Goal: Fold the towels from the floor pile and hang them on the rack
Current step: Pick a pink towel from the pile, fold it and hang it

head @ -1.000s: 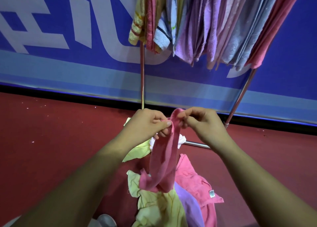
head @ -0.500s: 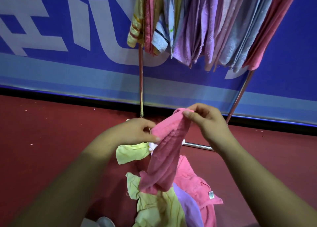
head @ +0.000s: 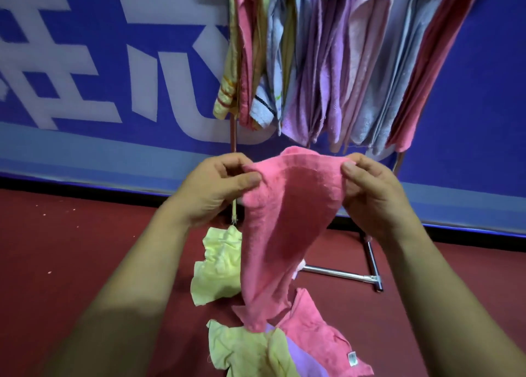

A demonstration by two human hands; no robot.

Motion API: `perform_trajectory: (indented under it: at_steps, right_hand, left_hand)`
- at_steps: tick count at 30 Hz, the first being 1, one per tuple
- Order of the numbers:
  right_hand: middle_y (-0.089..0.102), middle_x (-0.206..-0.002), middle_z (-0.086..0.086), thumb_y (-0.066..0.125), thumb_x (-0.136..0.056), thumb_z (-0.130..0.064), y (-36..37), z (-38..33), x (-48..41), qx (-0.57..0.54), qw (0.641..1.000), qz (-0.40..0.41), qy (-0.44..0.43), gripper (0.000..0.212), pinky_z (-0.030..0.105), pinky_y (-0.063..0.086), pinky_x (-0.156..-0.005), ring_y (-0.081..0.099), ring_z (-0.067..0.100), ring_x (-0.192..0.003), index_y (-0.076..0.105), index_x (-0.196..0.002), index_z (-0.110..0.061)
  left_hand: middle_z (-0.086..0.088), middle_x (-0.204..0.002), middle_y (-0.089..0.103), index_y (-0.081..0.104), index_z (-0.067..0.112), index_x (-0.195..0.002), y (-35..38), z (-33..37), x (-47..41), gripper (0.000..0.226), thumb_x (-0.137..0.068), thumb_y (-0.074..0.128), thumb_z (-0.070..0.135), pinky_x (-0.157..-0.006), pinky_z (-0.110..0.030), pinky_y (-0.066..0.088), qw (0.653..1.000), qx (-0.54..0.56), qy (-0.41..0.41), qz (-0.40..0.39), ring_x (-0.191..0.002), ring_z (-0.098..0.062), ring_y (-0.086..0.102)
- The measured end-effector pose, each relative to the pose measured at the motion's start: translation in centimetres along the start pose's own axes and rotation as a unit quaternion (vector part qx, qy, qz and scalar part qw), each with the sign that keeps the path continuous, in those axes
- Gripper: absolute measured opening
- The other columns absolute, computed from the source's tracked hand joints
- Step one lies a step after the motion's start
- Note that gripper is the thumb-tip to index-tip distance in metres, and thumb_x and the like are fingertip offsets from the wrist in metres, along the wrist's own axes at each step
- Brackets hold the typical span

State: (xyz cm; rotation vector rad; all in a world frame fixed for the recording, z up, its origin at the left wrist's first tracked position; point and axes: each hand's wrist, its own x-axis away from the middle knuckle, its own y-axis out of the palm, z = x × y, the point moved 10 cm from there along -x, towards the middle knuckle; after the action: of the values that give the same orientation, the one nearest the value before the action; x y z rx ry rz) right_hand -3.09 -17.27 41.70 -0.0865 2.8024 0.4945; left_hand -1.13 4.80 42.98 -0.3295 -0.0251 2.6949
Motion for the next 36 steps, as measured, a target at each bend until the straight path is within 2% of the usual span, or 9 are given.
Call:
perform_trajectory:
  at_steps: [2, 5, 9, 13, 16, 21, 26, 32, 36]
  right_hand:
    - [0.063, -0.062, -0.006, 0.060, -0.090, -0.006, -0.3, -1.1, -0.1, 0.059, 0.998, 0.004, -0.014, 0.007, 0.018, 0.046, -0.063, 0.056, 0.004, -0.058, 0.061, -0.085, 0.000]
    - [0.069, -0.073, -0.006, 0.068, -0.091, -0.007, -2.4, -1.0, -0.4, 0.207, 0.974, 0.075, -0.050, 0.007, 0.022, 0.049, -0.074, 0.060, 0.006, -0.072, 0.069, -0.085, -0.007]
    - [0.074, -0.080, -0.002, 0.071, -0.089, -0.010, -2.8, -0.6, 0.0, 0.202, 0.974, 0.088, -0.058, 0.005, 0.027, 0.054, -0.084, 0.065, 0.012, -0.081, 0.073, -0.085, -0.011]
    - [0.076, -0.084, 0.002, 0.074, -0.088, -0.011, -3.1, -0.2, 0.0, 0.206, 0.973, 0.091, -0.051, 0.003, 0.028, 0.054, -0.087, 0.067, 0.013, -0.083, 0.074, -0.088, -0.008]
    - [0.076, -0.087, 0.001, 0.072, -0.089, -0.007, -2.9, 0.3, -0.1, 0.205, 0.975, 0.077, -0.048, 0.003, 0.023, 0.054, -0.084, 0.068, 0.011, -0.085, 0.073, -0.091, -0.006]
    - [0.077, -0.094, 0.003, 0.068, -0.092, -0.003, -3.4, 0.4, -0.4, 0.204, 0.974, 0.074, -0.061, 0.010, 0.028, 0.053, -0.088, 0.068, 0.014, -0.091, 0.074, -0.092, -0.012]
    - [0.073, -0.088, 0.003, 0.066, -0.094, -0.003, -4.3, 0.2, -0.4, 0.232, 0.965, 0.092, -0.079, 0.011, 0.036, 0.054, -0.084, 0.065, 0.015, -0.083, 0.072, -0.094, -0.011]
    - [0.073, -0.097, -0.003, 0.067, -0.095, -0.009, -4.4, 0.2, -0.3, 0.297, 0.948, 0.091, -0.074, 0.022, 0.023, 0.053, -0.086, 0.067, 0.006, -0.088, 0.071, -0.116, -0.008]
    - [0.075, -0.085, -0.006, 0.067, -0.095, -0.012, -3.8, 0.2, -0.1, 0.347, 0.932, 0.073, -0.075, 0.008, 0.022, 0.054, -0.080, 0.067, 0.004, -0.079, 0.075, -0.094, -0.015]
  left_hand:
    - [0.002, -0.061, 0.064, 0.071, 0.022, -0.062, 0.8, 0.1, 0.3, 0.017, -0.076, 0.071, 0.010, -0.058, -0.017, 0.048, 0.997, -0.028, -0.032, -0.063, -0.055, -0.005, 0.058]
    - [0.001, -0.077, 0.069, 0.073, 0.022, -0.078, -2.8, -0.8, -0.7, 0.006, -0.083, 0.077, 0.021, -0.070, -0.025, 0.053, 0.983, -0.175, -0.011, 0.053, -0.077, -0.013, 0.061]
    - [0.007, -0.077, 0.067, 0.072, 0.029, -0.086, -4.0, -0.1, -1.1, 0.005, -0.086, 0.073, 0.024, -0.078, -0.032, 0.050, 0.969, -0.208, 0.068, 0.111, -0.075, -0.008, 0.059]
    - [0.003, -0.074, 0.055, 0.067, 0.036, -0.104, -4.3, -0.3, -1.1, 0.026, -0.090, 0.071, 0.015, -0.068, -0.018, 0.044, 0.963, -0.232, 0.070, 0.121, -0.064, -0.002, 0.049]
    - [0.009, -0.080, 0.069, 0.070, 0.031, -0.088, -3.8, -1.0, -1.1, 0.009, -0.092, 0.068, 0.023, -0.078, -0.029, 0.048, 0.948, -0.296, 0.050, 0.103, -0.075, -0.004, 0.059]
    - [0.014, -0.060, 0.048, 0.059, 0.010, -0.084, -1.3, -1.4, -0.7, 0.021, -0.100, 0.055, 0.024, -0.053, -0.017, 0.034, 0.982, -0.189, 0.016, 0.011, -0.055, -0.002, 0.040]
    - [0.009, -0.061, 0.052, 0.059, 0.013, -0.085, 1.0, -1.3, 0.0, 0.022, -0.088, 0.060, 0.035, -0.052, -0.020, 0.036, 0.985, -0.162, 0.003, -0.059, -0.054, -0.006, 0.043]
    - [0.015, -0.063, 0.061, 0.071, 0.016, -0.091, -0.6, -1.9, -0.1, 0.016, -0.099, 0.059, 0.024, -0.062, -0.023, 0.043, 0.970, -0.243, -0.006, -0.016, -0.057, -0.001, 0.049]
    - [0.012, -0.068, 0.056, 0.065, 0.022, -0.081, -1.7, -1.8, -0.1, 0.025, -0.098, 0.056, 0.038, -0.070, -0.030, 0.040, 0.958, -0.285, 0.019, 0.024, -0.066, -0.002, 0.049]
